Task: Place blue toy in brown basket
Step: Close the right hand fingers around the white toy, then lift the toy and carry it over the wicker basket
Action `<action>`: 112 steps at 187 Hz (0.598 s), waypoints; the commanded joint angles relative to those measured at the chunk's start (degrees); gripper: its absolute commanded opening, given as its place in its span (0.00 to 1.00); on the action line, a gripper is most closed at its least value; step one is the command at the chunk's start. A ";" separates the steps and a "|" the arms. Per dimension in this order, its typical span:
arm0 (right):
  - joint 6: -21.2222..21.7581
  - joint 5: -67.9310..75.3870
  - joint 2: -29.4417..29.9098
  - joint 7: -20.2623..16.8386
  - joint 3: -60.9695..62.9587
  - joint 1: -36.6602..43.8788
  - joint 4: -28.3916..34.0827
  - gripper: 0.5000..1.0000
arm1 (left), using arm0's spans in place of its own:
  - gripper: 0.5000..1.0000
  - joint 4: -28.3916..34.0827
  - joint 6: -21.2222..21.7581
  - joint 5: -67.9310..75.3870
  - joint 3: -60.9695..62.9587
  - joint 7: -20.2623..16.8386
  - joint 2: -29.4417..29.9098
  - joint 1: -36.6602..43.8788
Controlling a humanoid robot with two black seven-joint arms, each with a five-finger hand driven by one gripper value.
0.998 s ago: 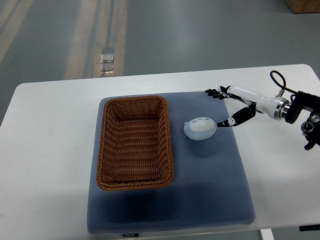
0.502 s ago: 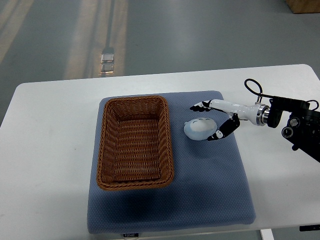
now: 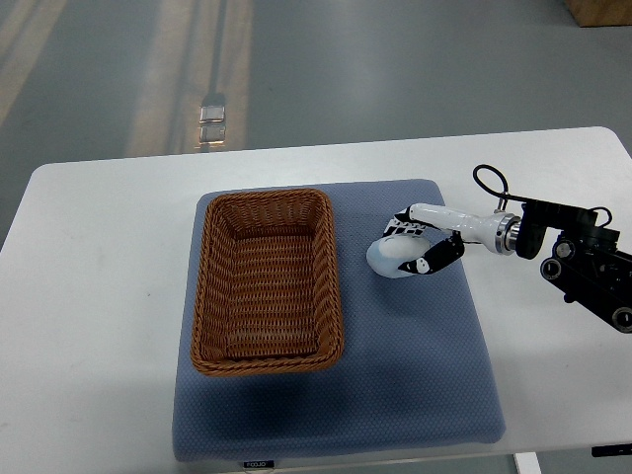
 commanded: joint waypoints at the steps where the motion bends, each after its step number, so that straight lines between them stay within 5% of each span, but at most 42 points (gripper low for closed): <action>1: -0.13 0.05 -0.21 -0.41 0.81 0.14 -0.07 0.21 | 1.00 -0.02 0.00 0.01 -0.05 0.00 0.00 0.00; 112: 3.03 0.14 0.40 -0.50 -6.40 17.72 -0.24 0.36 | 1.00 0.06 0.00 0.01 -0.23 0.00 0.00 -0.26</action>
